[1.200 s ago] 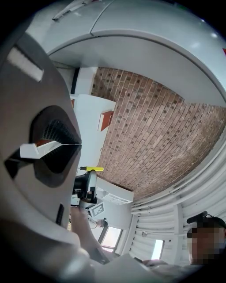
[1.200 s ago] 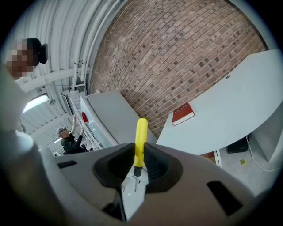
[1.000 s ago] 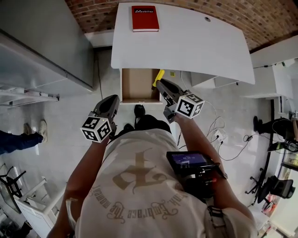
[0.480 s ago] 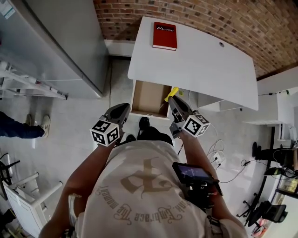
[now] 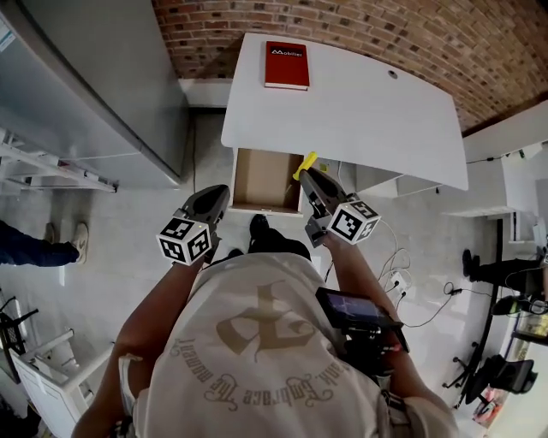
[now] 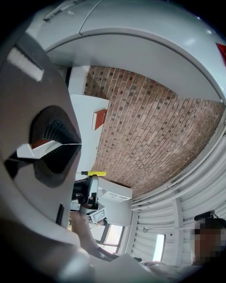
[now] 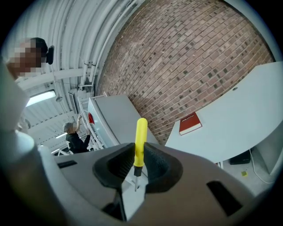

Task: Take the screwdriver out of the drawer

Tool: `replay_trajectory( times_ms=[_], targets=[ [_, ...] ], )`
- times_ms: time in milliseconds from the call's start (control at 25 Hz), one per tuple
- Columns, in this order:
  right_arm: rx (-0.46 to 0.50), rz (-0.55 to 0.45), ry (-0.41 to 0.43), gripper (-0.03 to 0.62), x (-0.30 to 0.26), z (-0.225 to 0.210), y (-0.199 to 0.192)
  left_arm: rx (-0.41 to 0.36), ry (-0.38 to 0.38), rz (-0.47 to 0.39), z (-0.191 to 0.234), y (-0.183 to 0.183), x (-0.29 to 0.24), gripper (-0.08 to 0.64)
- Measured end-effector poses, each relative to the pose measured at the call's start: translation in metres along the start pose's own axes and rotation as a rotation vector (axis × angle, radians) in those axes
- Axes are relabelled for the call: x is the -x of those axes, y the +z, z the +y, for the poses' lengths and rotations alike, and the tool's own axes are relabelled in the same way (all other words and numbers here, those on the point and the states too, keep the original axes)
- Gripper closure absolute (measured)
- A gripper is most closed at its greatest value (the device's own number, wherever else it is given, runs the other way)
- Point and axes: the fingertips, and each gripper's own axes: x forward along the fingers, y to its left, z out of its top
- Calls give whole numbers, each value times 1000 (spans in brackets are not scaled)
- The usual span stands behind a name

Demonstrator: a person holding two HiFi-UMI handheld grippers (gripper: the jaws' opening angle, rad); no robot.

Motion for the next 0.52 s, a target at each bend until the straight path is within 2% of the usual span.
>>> replay_trajectory(
  times_ms=[520],
  targets=[
    [74,19,29,538,5,21,9,-26,-19,-22,-18,12,-5,551]
  ],
)
